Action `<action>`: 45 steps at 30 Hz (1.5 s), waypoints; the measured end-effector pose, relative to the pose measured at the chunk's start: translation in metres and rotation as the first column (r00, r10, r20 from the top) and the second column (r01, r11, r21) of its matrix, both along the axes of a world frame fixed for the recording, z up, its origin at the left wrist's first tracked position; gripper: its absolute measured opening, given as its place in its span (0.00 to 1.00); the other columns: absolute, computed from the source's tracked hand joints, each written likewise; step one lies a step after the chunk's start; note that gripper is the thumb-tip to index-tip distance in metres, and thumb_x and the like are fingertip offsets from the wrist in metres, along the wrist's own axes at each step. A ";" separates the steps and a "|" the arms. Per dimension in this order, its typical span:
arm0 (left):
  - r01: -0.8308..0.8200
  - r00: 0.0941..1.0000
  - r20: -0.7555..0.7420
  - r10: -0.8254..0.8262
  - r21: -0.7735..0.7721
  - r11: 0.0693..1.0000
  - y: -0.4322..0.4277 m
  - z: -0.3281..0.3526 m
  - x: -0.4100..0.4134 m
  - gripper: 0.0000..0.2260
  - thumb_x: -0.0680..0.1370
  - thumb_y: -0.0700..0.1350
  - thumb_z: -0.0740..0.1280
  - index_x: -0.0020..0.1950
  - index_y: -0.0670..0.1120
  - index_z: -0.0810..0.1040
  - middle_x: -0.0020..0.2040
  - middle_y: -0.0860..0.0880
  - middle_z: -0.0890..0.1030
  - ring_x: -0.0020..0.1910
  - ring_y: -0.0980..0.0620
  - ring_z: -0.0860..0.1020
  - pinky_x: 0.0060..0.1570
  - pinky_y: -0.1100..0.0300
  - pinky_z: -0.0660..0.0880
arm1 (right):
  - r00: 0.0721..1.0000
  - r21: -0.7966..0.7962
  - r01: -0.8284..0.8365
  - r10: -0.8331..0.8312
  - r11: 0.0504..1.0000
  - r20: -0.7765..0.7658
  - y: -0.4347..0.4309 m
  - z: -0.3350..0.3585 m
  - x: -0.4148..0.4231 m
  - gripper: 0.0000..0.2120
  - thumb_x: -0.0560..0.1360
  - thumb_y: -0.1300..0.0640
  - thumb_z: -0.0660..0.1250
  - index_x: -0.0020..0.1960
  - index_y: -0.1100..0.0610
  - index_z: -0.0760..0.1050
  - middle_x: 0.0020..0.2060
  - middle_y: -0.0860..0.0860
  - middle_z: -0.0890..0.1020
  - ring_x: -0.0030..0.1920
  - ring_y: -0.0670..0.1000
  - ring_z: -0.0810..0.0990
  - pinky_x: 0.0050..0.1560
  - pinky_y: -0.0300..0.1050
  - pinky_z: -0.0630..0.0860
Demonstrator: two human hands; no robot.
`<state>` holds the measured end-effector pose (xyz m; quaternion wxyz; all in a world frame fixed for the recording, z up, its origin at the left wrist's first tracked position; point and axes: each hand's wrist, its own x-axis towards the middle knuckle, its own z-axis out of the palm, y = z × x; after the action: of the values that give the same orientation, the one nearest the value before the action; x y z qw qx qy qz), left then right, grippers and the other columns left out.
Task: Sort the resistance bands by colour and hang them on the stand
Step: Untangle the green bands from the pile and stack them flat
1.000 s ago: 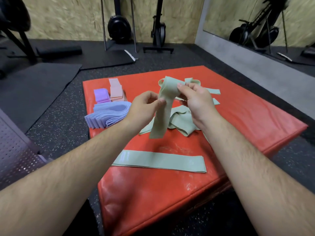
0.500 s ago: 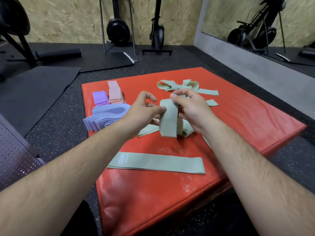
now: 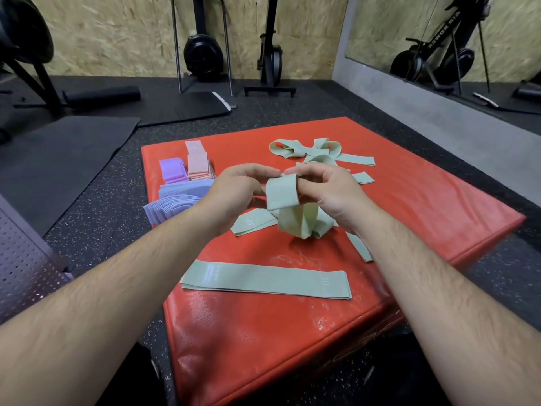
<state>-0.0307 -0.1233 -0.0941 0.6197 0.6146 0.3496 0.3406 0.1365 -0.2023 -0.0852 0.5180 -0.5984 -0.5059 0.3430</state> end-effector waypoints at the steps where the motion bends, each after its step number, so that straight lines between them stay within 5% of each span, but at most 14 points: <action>1: -0.026 0.998 -0.057 0.028 0.049 0.998 -0.001 0.001 -0.001 0.15 0.77 0.33 0.57 0.50 0.42 0.83 0.48 0.42 0.83 0.42 0.48 0.81 0.40 0.53 0.80 | 0.999 0.004 0.021 -0.021 1.000 0.024 0.001 -0.001 0.001 0.06 0.79 0.63 0.68 0.52 0.58 0.83 0.42 0.54 0.82 0.39 0.47 0.80 0.40 0.38 0.79; 4: -0.070 0.978 -0.174 0.115 0.243 0.967 -0.005 0.000 -0.003 0.17 0.82 0.57 0.60 0.51 0.46 0.81 0.44 0.49 0.80 0.39 0.53 0.79 0.38 0.55 0.78 | 0.984 -0.003 0.074 -0.072 0.997 0.161 0.005 -0.003 0.003 0.05 0.79 0.54 0.70 0.47 0.55 0.83 0.37 0.53 0.74 0.36 0.47 0.71 0.38 0.39 0.71; 7: -0.015 0.996 -0.077 0.039 0.280 0.960 -0.005 0.000 -0.004 0.22 0.79 0.66 0.59 0.52 0.49 0.80 0.48 0.51 0.83 0.46 0.53 0.81 0.42 0.57 0.78 | 0.964 -0.010 0.061 -0.056 0.998 0.259 0.009 -0.006 0.001 0.07 0.79 0.55 0.69 0.44 0.57 0.80 0.35 0.48 0.75 0.35 0.43 0.71 0.37 0.34 0.68; 14: -0.054 0.986 -0.120 0.114 0.421 0.906 -0.002 -0.003 -0.008 0.06 0.78 0.46 0.72 0.51 0.46 0.80 0.42 0.48 0.82 0.35 0.58 0.77 0.33 0.62 0.76 | 0.910 -0.047 -0.032 0.048 0.998 0.411 0.010 -0.020 -0.002 0.06 0.80 0.56 0.66 0.48 0.59 0.77 0.34 0.47 0.75 0.36 0.45 0.72 0.42 0.46 0.71; 20: -0.185 0.965 -0.116 0.235 0.334 0.924 0.007 -0.003 -0.014 0.07 0.79 0.46 0.70 0.45 0.44 0.76 0.36 0.49 0.78 0.27 0.54 0.75 0.26 0.63 0.71 | 0.956 -0.078 -0.106 0.123 0.991 0.268 0.005 -0.015 -0.004 0.09 0.77 0.55 0.72 0.55 0.56 0.77 0.38 0.47 0.83 0.40 0.46 0.82 0.46 0.50 0.79; 24: -0.269 0.954 -0.071 0.291 0.224 0.937 0.021 -0.006 -0.024 0.06 0.78 0.46 0.70 0.44 0.46 0.76 0.41 0.45 0.81 0.33 0.49 0.78 0.36 0.52 0.76 | 0.928 -0.145 -0.105 0.149 0.984 0.342 0.002 -0.014 0.005 0.13 0.74 0.55 0.76 0.56 0.53 0.77 0.44 0.48 0.85 0.45 0.47 0.84 0.54 0.51 0.81; 28: -0.310 0.944 -0.059 0.325 0.178 0.934 0.027 -0.008 -0.035 0.09 0.78 0.45 0.70 0.52 0.39 0.78 0.49 0.39 0.83 0.37 0.50 0.79 0.35 0.55 0.77 | 0.905 -0.218 -0.105 0.184 0.970 0.383 -0.007 -0.016 0.013 0.17 0.72 0.57 0.77 0.58 0.52 0.77 0.49 0.50 0.85 0.51 0.50 0.85 0.57 0.53 0.80; 35: -0.324 0.940 -0.053 0.336 0.159 0.933 0.019 -0.007 -0.056 0.10 0.79 0.42 0.69 0.55 0.36 0.78 0.45 0.43 0.83 0.39 0.49 0.80 0.33 0.60 0.77 | 0.757 -0.333 0.000 0.218 0.943 0.616 -0.027 -0.017 0.029 0.16 0.73 0.52 0.76 0.57 0.48 0.75 0.49 0.46 0.83 0.49 0.47 0.82 0.51 0.47 0.79; 39: -0.336 0.939 -0.033 0.341 0.109 0.935 0.003 -0.005 -0.064 0.07 0.80 0.38 0.68 0.54 0.35 0.77 0.41 0.43 0.81 0.28 0.54 0.81 0.26 0.65 0.75 | 0.671 -0.397 0.037 0.271 0.917 0.690 -0.043 -0.023 0.043 0.15 0.72 0.53 0.76 0.56 0.48 0.75 0.48 0.45 0.82 0.48 0.48 0.81 0.50 0.48 0.78; 45: -0.321 0.939 -0.093 0.332 0.114 0.940 -0.008 -0.014 -0.080 0.05 0.81 0.38 0.66 0.55 0.38 0.75 0.41 0.41 0.80 0.22 0.57 0.78 0.20 0.68 0.67 | 0.782 -0.353 0.029 0.199 0.935 0.590 -0.064 -0.028 0.057 0.08 0.76 0.58 0.72 0.53 0.51 0.77 0.45 0.48 0.84 0.46 0.52 0.83 0.49 0.47 0.77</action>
<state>-0.1105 -0.1313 -0.1081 0.5036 0.5952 0.4637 0.4209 0.1936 -0.2663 -0.1134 0.1953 -0.7344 -0.6062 0.2344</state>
